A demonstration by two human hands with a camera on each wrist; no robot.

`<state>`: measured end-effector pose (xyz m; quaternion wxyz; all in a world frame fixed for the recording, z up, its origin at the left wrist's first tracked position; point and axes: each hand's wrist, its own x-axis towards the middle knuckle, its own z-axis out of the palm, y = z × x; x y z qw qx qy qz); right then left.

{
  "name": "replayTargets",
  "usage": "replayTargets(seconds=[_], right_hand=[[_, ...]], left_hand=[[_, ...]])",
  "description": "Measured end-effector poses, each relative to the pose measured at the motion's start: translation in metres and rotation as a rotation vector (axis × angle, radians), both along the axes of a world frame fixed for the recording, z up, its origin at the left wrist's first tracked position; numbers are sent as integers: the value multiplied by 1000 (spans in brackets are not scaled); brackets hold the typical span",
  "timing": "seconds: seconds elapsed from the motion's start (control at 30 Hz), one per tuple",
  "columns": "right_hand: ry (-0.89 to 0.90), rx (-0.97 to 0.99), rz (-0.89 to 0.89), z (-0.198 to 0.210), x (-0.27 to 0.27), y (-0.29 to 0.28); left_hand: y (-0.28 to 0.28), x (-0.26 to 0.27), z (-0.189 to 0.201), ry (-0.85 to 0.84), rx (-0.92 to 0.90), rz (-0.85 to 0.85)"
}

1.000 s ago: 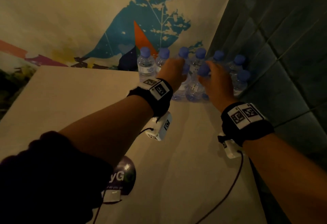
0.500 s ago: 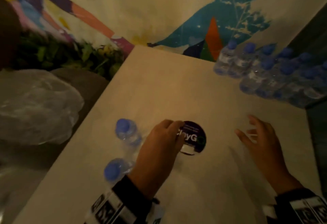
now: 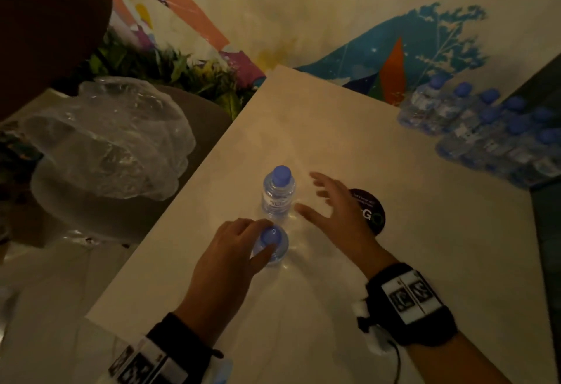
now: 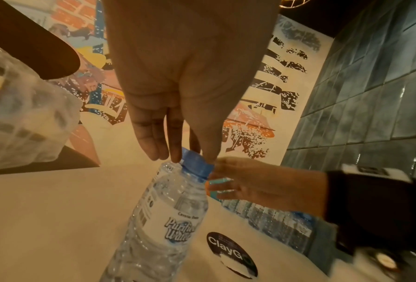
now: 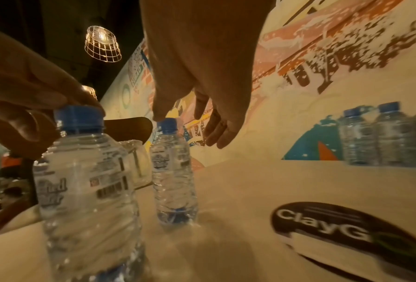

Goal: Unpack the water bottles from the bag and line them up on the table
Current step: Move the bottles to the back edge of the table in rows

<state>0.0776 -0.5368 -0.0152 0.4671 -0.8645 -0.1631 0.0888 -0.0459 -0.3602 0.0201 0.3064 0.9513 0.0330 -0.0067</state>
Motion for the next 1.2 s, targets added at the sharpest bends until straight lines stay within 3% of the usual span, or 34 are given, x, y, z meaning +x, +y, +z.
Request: replayTargets(seconds=[0.13,0.37,0.57,0.73,0.8,1.0,1.2], right_hand=[[31,20,97,-7,18,44],[131,221,-7,-22,26,50],[119,313,-269,-24,68,-32],[-55,64,-569,-28,149,-121],[-118,-16,-605,-21,178,-150],[-211,-84,-640,-18,246,-194],[-240,-95,-656,-24,283,-207]], left_hand=[[0,3,-1,24,3,-35],[2,19,-8,-6,-190,-100],[-5,36,-10,150,-160,-100],[5,71,-37,208,-81,-118],[-2,85,-37,152,-39,-161],[-75,143,17,-11,-70,-174],[-121,209,20,-56,-69,-223]])
